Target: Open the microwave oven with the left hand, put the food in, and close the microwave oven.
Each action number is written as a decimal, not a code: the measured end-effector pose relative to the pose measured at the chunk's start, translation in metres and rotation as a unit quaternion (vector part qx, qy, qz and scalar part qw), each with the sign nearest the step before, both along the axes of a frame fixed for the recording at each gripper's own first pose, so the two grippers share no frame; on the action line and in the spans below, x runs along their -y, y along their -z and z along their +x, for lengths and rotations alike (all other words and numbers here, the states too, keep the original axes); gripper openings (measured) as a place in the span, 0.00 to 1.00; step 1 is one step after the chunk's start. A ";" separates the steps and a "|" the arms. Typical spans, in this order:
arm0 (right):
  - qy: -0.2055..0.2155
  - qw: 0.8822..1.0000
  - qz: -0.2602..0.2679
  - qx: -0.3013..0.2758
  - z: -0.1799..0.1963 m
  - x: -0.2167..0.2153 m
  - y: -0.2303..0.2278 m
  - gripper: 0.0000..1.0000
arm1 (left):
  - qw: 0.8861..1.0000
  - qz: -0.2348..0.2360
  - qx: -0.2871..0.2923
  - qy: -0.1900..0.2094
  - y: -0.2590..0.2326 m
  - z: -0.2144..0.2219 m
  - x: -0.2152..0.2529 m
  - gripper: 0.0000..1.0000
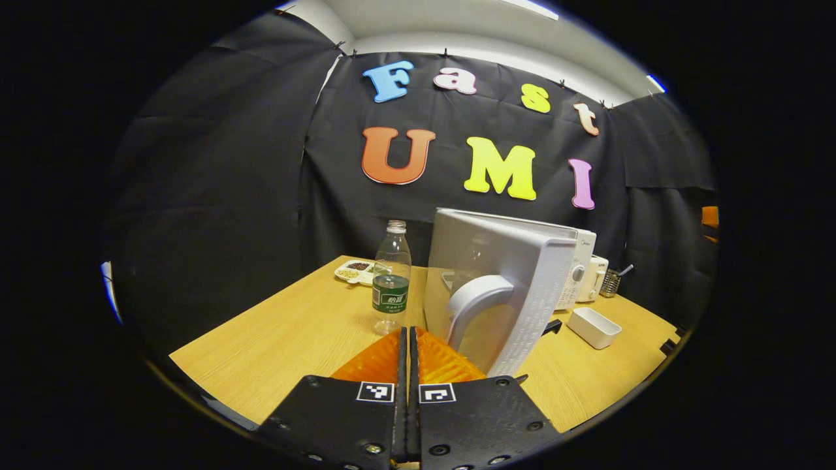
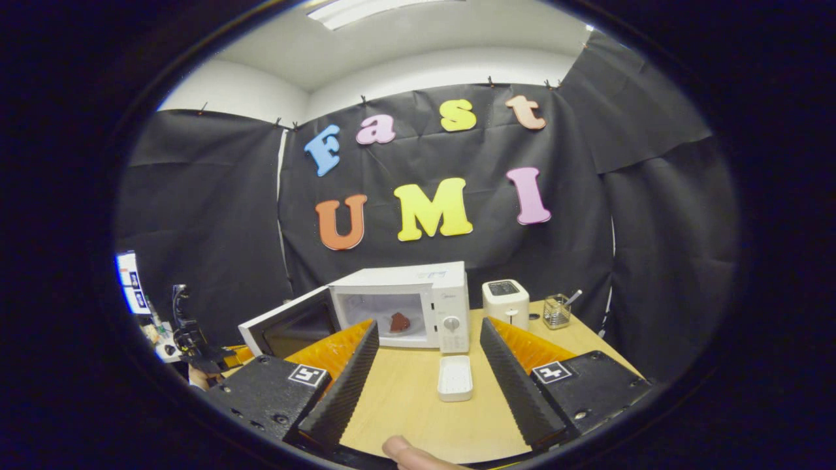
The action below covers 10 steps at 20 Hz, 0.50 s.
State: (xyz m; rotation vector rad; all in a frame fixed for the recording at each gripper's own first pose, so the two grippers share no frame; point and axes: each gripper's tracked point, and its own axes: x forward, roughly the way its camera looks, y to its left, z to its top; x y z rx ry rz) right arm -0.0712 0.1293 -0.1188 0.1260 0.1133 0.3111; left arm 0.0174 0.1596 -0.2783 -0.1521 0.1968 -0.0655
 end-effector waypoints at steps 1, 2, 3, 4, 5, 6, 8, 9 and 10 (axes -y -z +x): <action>0.001 1.000 -0.002 0.002 -0.001 0.001 -0.001 0.99 | 1.000 -0.004 0.001 0.006 -0.002 -0.001 0.006 0.00; 0.003 1.000 -0.003 0.005 -0.001 0.003 -0.002 0.99 | 1.000 -0.007 0.003 0.009 -0.004 -0.001 0.010 0.00; 0.005 1.000 -0.004 0.007 -0.001 0.005 -0.003 0.99 | 1.000 -0.007 0.008 0.010 -0.005 0.000 0.014 0.00; 0.006 1.000 -0.005 0.007 -0.002 0.006 -0.002 0.99 | 1.000 -0.008 0.011 0.013 -0.007 0.000 0.019 0.00; 0.007 1.000 -0.005 0.008 -0.002 0.007 -0.002 0.99 | 1.000 -0.007 0.013 0.017 -0.008 0.001 0.026 0.00; 0.008 1.000 -0.006 0.008 -0.003 0.009 -0.002 0.99 | 1.000 -0.008 0.013 0.023 -0.009 0.002 0.034 0.00; 0.013 1.000 -0.006 0.013 -0.004 0.014 -0.006 0.99 | 0.999 -0.013 0.011 0.039 -0.008 0.005 0.051 0.00; 0.015 1.000 -0.007 0.016 -0.005 0.016 -0.007 0.99 | 0.999 -0.014 0.011 0.046 -0.006 0.006 0.059 0.00; 0.017 1.000 -0.007 0.019 -0.007 0.018 -0.008 0.99 | 0.998 -0.015 0.012 0.051 -0.006 0.007 0.065 0.00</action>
